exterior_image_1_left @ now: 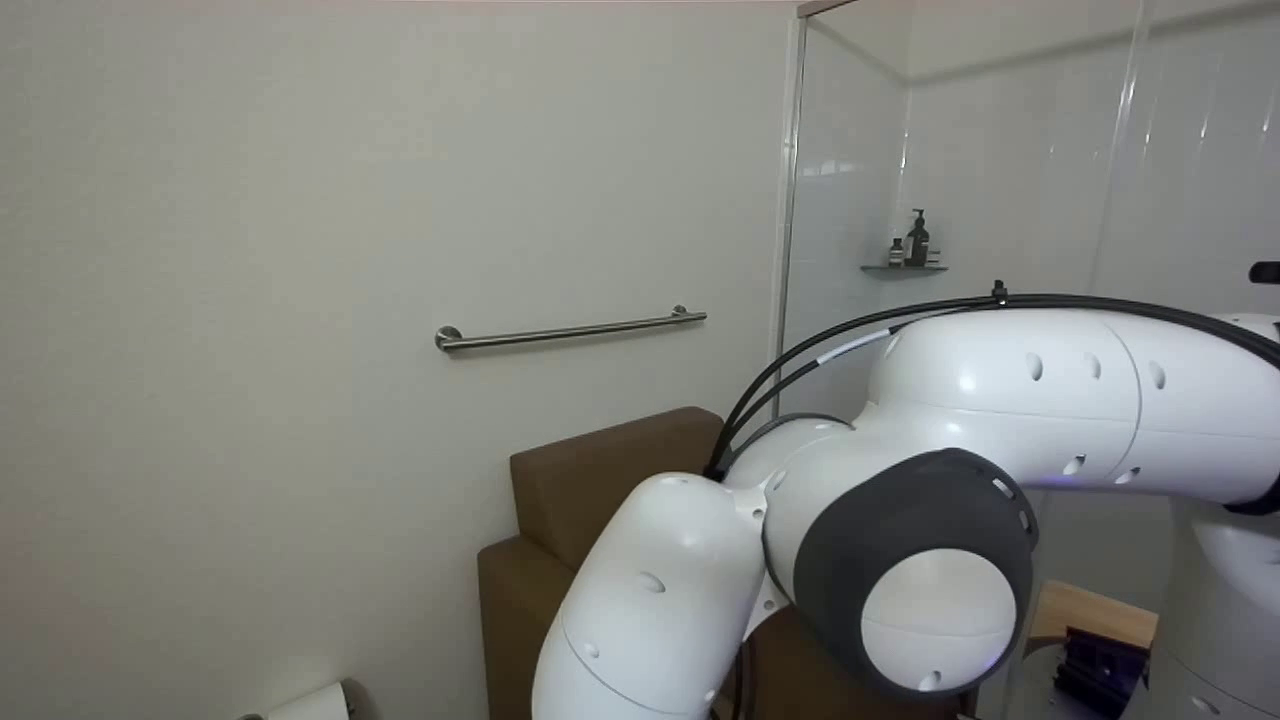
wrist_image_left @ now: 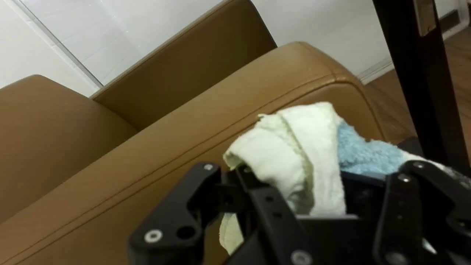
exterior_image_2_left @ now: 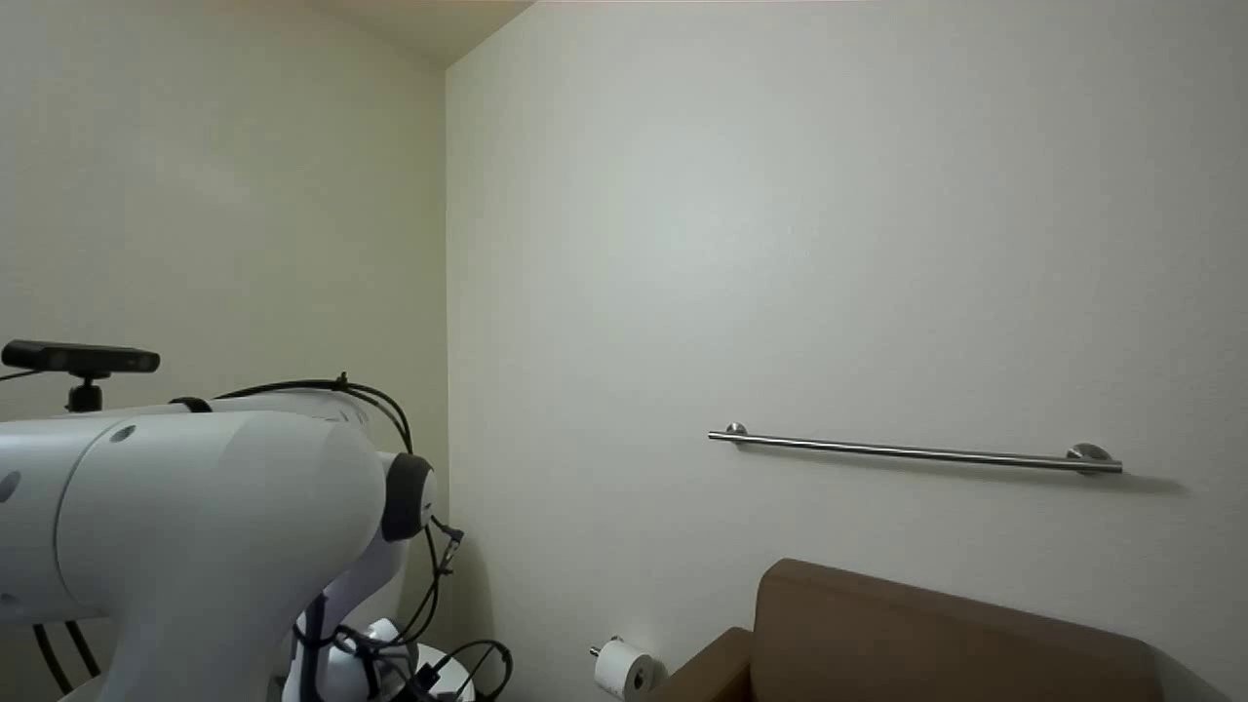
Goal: Use the cloth to wipe the side of the couch
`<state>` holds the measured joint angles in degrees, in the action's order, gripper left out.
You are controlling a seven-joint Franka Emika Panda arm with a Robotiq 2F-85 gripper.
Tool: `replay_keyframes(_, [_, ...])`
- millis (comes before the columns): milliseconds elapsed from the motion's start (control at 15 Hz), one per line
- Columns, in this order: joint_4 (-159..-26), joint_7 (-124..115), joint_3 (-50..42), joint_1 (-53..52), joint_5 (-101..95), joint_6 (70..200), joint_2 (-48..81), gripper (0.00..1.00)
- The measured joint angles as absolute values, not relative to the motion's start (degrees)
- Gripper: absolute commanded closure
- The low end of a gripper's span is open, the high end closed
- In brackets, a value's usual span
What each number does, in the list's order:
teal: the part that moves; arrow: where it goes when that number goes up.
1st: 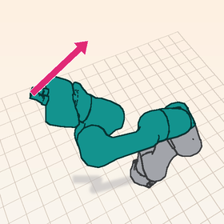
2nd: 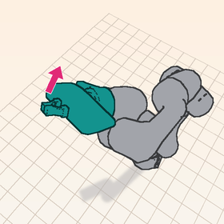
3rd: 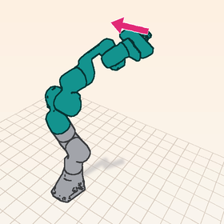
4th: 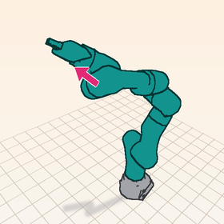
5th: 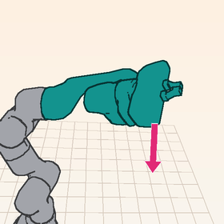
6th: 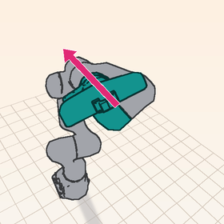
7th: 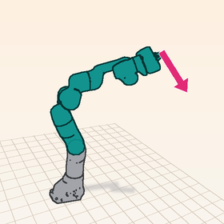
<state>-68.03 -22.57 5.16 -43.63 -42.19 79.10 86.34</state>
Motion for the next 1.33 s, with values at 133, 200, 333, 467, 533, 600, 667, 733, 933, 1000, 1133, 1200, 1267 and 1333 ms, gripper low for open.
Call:
replay_keyframes(133, [-63.2,-22.5,3.9,-42.0,-40.5,79.4,86.2,0.94])
replay_keyframes(200, [-60.2,-22.5,3.0,-41.0,-39.7,79.4,85.9,0.94])
replay_keyframes(333, [-54.5,-22.5,1.1,-39.1,-38.1,79.4,85.4,0.95])
replay_keyframes(467, [-49.1,-22.5,-0.5,-36.7,-36.6,79.3,84.8,0.95])
replay_keyframes(533, [-47.1,-22.7,-0.8,-35.1,-36.1,79.3,84.5,0.94])
replay_keyframes(600, [-45.5,-22.7,-1.0,-33.4,-35.7,79.4,84.1,0.94])
replay_keyframes(667, [-44.5,-22.8,-1.0,-31.5,-35.2,79.9,83.7,0.95])
replay_keyframes(733, [-44.0,-22.9,-1.0,-29.3,-34.5,80.9,83.2,0.95])
replay_keyframes(933, [-44.1,-23.3,-1.0,-22.4,-32.7,85.6,82.5,0.95])
replay_keyframes(1000, [-44.5,-23.4,-1.0,-19.8,-31.9,87.5,82.5,0.95])
replay_keyframes(1133, [-45.9,-23.5,-0.7,-14.5,-30.0,91.6,82.4,0.95])
replay_keyframes(1200, [-46.6,-23.5,0.0,-12.1,-28.1,93.1,82.1,0.95])
replay_keyframes(1267, [-47.2,-23.5,1.1,-10.0,-26.0,93.8,81.6,0.95])
replay_keyframes(1333, [-47.6,-23.5,2.2,-8.3,-24.1,94.3,81.3,0.95])
